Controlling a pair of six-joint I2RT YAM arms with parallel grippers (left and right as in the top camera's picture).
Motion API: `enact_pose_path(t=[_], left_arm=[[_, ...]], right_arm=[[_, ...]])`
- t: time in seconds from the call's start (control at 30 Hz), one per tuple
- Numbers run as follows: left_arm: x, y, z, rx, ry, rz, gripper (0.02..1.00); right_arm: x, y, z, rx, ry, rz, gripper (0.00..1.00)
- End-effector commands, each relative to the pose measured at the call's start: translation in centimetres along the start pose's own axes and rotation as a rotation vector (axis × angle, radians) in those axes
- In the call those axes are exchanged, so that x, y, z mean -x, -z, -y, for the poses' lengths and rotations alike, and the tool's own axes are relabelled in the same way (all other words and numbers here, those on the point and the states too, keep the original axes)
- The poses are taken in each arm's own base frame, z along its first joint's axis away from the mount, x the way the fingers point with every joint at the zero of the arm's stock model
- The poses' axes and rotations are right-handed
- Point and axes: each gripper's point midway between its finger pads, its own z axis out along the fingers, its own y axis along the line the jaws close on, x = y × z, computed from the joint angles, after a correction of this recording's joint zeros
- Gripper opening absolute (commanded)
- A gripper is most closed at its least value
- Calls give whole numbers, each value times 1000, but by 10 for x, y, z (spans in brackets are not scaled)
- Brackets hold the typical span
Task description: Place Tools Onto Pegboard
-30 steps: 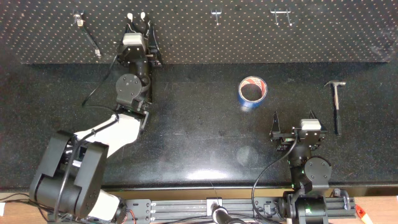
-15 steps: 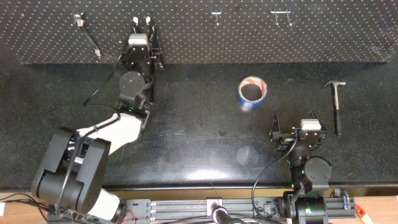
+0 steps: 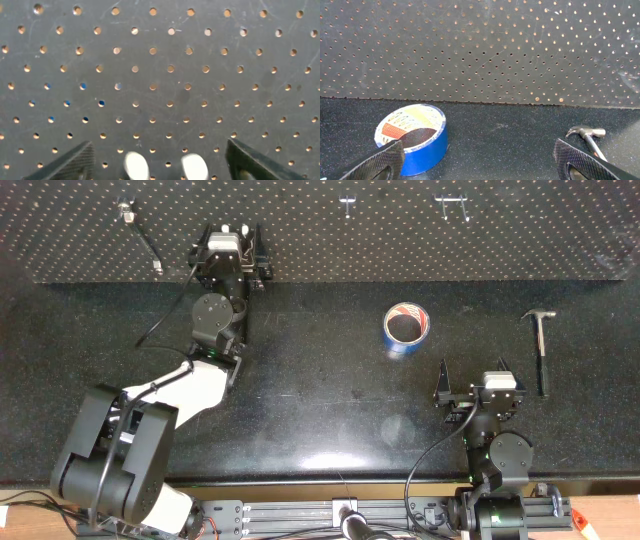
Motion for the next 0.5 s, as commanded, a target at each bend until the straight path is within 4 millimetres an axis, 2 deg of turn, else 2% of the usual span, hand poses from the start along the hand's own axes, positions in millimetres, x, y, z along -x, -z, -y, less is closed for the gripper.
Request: enact_pose_path(t=[0.03, 0.1, 0.3, 0.4, 0.5], left_arm=[[17, -1, 11, -63, 1, 21, 996], [23, 1, 15, -87, 1, 21, 996], [75, 23, 14, -115, 3, 35, 996], [98, 50, 0, -94, -15, -33, 996], [112, 81, -29, -46, -32, -101, 996]], right_arm=[[-2, 0, -1, 5, 14, -6, 963], [-2, 0, -1, 5, 14, -6, 963], [-2, 0, -1, 5, 14, -6, 963], [-2, 0, -1, 5, 14, -6, 963], [-2, 0, -1, 5, 14, -5, 963]])
